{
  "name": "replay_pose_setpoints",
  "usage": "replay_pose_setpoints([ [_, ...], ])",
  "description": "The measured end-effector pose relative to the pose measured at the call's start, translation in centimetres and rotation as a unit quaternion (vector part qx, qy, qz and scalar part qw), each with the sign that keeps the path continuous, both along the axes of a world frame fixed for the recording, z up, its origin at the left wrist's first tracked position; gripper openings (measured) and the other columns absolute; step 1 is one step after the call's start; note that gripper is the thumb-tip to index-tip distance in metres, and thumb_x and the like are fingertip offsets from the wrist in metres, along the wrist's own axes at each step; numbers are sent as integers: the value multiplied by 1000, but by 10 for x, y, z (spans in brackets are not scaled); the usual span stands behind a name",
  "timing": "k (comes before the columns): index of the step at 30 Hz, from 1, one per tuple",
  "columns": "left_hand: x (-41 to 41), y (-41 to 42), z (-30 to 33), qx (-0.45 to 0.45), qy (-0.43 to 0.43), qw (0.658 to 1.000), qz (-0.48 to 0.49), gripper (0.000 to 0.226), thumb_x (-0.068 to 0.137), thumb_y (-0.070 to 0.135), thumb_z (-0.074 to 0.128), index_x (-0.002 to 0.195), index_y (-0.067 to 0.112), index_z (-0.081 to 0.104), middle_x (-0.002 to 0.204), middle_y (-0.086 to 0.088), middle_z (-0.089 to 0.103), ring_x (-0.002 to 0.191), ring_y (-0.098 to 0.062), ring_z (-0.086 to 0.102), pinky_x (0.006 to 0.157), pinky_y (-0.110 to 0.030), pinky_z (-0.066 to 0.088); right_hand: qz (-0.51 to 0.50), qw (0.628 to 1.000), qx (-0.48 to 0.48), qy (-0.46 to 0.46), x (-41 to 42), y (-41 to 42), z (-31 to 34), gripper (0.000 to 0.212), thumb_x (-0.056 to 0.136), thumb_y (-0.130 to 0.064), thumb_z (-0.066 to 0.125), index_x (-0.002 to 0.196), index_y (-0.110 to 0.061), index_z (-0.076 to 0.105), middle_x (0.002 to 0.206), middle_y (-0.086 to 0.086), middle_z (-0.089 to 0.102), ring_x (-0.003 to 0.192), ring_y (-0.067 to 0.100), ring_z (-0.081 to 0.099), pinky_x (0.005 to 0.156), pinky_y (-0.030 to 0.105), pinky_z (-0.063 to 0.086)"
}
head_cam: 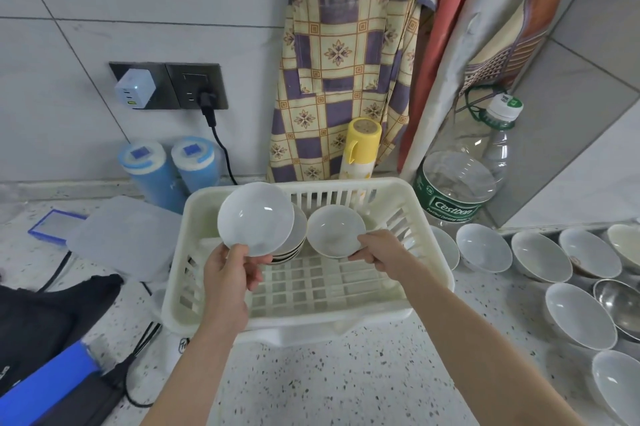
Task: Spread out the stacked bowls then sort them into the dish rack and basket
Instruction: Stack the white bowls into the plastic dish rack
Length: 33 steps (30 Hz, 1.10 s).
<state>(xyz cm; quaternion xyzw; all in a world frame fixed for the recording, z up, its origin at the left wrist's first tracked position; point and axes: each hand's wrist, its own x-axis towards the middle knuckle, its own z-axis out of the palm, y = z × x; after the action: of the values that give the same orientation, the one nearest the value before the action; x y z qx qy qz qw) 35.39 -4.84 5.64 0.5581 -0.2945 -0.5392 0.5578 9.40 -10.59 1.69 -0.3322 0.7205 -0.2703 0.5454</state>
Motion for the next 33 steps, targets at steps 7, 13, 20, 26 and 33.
replay_pose_setpoints([
  [7,0,-1,0,8,-6,1000,-13,17,92,7,49,103,6,62,68,-13,73,39,-9,44,38,-19,33,5,1000,-1,10,1,3,3,27,98,-14,46,119,-3,59,60,8,68,55,16,43,32,17,20],
  [13,-1,0,-2,9,-31,999,-38,19,93,8,48,105,11,63,70,-15,74,41,-9,45,39,-21,34,13,1000,-9,21,4,6,6,22,100,-21,46,116,-12,57,79,11,71,49,11,36,35,17,21],
  [20,-2,-1,-3,4,-52,996,-71,23,94,8,47,106,17,64,71,-19,73,41,-9,46,37,-19,35,16,999,-9,27,3,5,2,23,100,-28,47,115,-13,57,81,7,73,47,12,37,35,18,23],
  [26,-8,-2,-2,15,-69,994,-88,23,93,8,48,108,17,63,71,-18,74,41,-10,48,36,-20,35,66,969,-37,234,3,14,12,42,95,-44,42,94,-9,66,74,3,74,58,13,54,50,24,39],
  [33,-32,-8,6,10,-93,988,-126,21,93,7,46,106,15,62,68,-16,73,39,-10,48,36,-20,34,54,963,-255,71,7,23,45,25,96,-44,43,87,-34,64,68,-4,73,58,-4,57,63,25,43],
])
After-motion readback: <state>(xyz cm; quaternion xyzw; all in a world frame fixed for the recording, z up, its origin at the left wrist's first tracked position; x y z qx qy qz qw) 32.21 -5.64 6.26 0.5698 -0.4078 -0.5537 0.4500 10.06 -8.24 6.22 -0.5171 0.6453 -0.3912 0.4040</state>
